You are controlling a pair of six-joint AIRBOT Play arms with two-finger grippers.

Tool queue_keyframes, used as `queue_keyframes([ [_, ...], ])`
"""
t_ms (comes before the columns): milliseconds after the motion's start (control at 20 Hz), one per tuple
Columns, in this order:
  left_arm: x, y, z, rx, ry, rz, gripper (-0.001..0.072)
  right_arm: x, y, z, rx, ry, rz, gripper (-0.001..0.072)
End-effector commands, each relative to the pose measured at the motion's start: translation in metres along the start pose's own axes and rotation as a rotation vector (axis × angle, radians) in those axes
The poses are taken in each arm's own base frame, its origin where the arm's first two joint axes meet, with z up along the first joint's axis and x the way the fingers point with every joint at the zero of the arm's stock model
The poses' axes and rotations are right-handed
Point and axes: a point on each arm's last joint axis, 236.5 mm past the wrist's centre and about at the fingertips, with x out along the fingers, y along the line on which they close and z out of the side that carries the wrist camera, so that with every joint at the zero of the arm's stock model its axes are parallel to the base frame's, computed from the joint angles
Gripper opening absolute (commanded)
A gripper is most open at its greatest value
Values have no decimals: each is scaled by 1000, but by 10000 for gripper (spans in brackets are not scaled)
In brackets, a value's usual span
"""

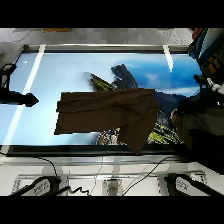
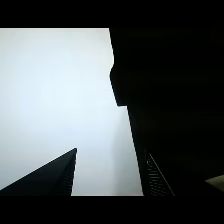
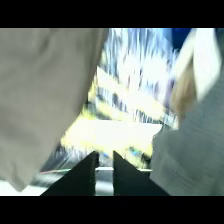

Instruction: Fold the clothes and pants, and hang the long-sleeved shirts on hangers.

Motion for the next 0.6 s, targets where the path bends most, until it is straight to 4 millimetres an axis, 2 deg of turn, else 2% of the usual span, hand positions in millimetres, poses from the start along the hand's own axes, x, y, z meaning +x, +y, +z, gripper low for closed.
queue_keyframes([
  [0,-10,-17,-15,-11,51,-66,457,19,33,-66,-22,-23,151,104],
  [100,-7,-23,-15,-21,55,-100,457,44,51,-92,37,-22,238,124],
  [200,-5,-25,-14,-26,53,-110,457,70,65,-104,151,-32,330,460],
  [400,-1,-24,-16,-31,66,-118,458,107,63,-120,347,-28,360,458],
  [550,7,-23,-20,-39,85,-129,457,125,56,-130,412,18,355,449],
])
